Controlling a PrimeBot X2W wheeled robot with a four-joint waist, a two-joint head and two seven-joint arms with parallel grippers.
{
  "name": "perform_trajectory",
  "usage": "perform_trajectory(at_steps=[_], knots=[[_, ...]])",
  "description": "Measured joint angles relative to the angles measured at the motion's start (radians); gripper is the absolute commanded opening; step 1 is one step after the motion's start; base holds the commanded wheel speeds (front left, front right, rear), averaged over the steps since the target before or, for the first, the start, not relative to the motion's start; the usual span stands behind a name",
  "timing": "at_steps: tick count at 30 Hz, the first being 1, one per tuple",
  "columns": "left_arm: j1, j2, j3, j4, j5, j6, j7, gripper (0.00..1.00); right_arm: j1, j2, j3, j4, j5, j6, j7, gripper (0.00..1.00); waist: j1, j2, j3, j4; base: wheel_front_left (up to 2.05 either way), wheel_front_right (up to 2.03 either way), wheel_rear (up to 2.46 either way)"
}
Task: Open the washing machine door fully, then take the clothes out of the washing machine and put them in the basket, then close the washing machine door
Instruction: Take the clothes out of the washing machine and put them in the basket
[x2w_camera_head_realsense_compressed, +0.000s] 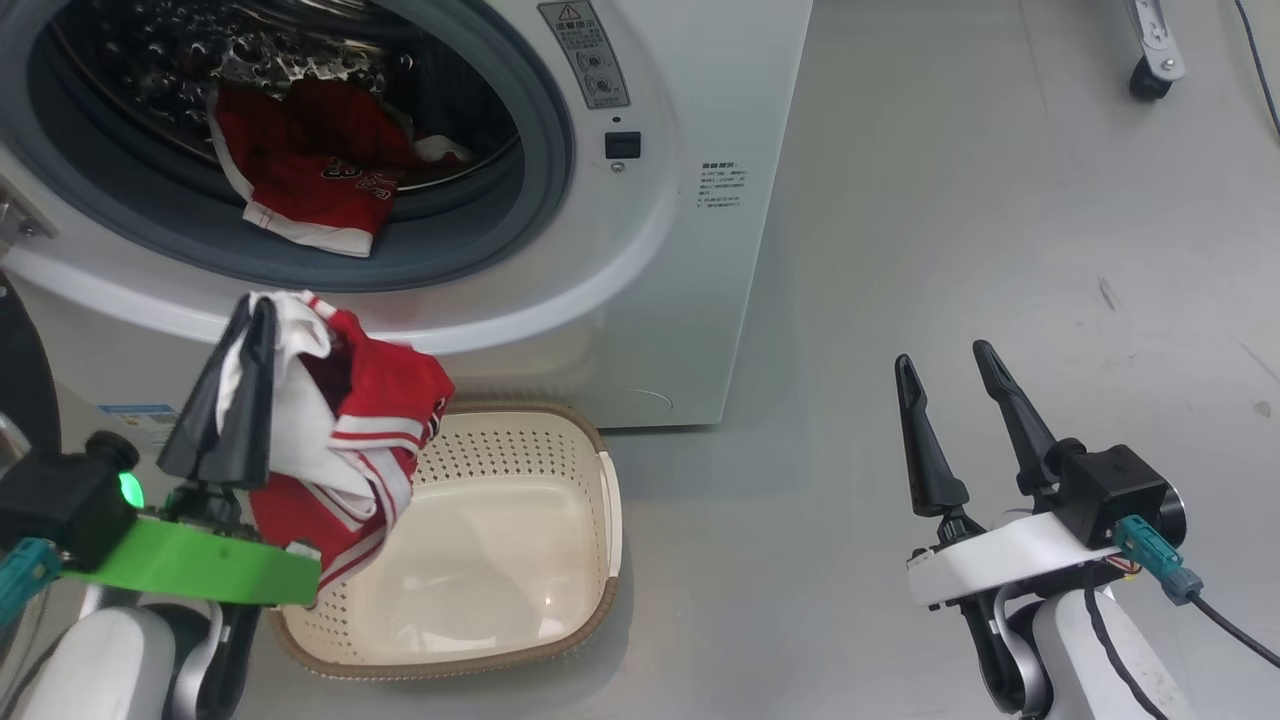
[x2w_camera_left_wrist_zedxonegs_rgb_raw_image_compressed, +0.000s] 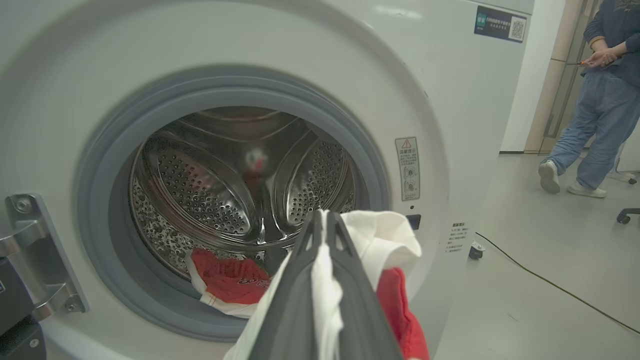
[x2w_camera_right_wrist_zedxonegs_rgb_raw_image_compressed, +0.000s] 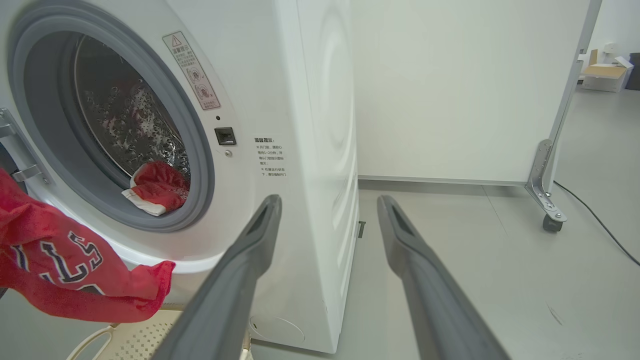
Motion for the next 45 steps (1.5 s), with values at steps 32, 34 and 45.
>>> perform_trajectory(at_steps=[32,34,45], knots=[[-0.09,0.047,-0.121,0.334,-0.024,0.0,0.126,0.0,-0.081,0.01,0.043,-0.073,-0.012,-0.011,0.0,1.0,0.0,0.0,0.279,-0.13,0.0,0.0,0.0],[-0.105,0.047,-0.12,0.366,-0.032,0.0,0.134,0.0,-0.086,0.01,0.043,-0.077,-0.012,-0.015,0.0,1.0,0.0,0.0,0.297,-0.141,0.0,0.0,0.0],[-0.175,0.053,-0.08,0.594,-0.049,0.0,0.142,0.0,-0.093,0.012,0.036,-0.099,-0.04,-0.038,0.0,1.0,0.0,0.0,0.392,-0.176,0.0,0.0,0.0]])
